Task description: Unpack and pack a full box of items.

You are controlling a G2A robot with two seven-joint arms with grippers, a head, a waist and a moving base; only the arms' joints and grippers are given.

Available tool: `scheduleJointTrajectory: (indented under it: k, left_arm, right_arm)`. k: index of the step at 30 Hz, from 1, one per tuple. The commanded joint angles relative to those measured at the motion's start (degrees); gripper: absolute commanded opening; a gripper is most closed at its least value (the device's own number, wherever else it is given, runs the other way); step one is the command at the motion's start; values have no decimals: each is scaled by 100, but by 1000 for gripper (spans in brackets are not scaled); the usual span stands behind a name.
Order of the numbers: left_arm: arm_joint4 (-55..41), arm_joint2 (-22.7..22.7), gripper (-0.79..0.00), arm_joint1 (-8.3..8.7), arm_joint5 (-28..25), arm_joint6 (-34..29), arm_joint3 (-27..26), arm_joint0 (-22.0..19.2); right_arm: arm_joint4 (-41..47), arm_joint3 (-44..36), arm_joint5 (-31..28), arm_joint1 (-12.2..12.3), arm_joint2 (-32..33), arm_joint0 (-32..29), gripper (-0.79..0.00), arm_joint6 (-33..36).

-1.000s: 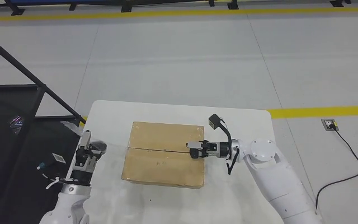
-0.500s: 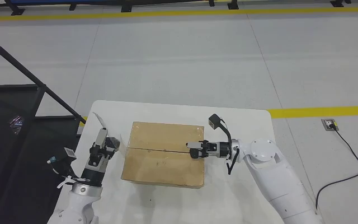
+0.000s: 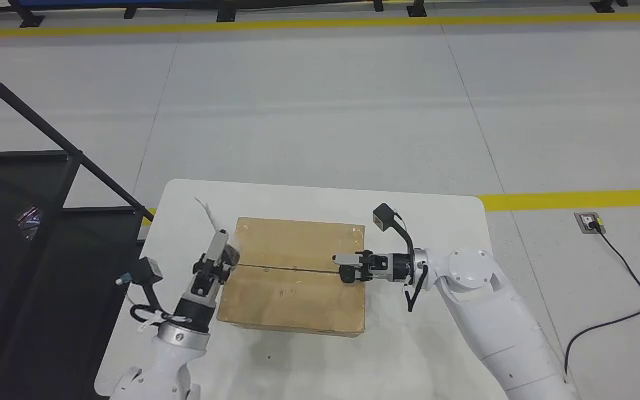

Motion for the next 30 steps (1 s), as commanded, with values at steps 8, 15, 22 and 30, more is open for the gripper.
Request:
scheduleJointTrajectory:
  k: [8,15,22,30]
  left_arm:
    - [331,429,0,-62,133,-62,272,-258]
    - [611,682,0,-107,204,-76,479,-415]
    - [843,873,0,-148,235,-91,613,-531]
    - [1144,1123,0,-202,264,-63,776,-655]
  right_arm:
    - [0,0,0,0,0,0,0,0]
    - [-101,-185,19,10,-10,-97,0,-177]
    - [-211,-798,128,103,183,-411,0,-380]
    - [-274,-1160,222,197,349,-646,0,-352]
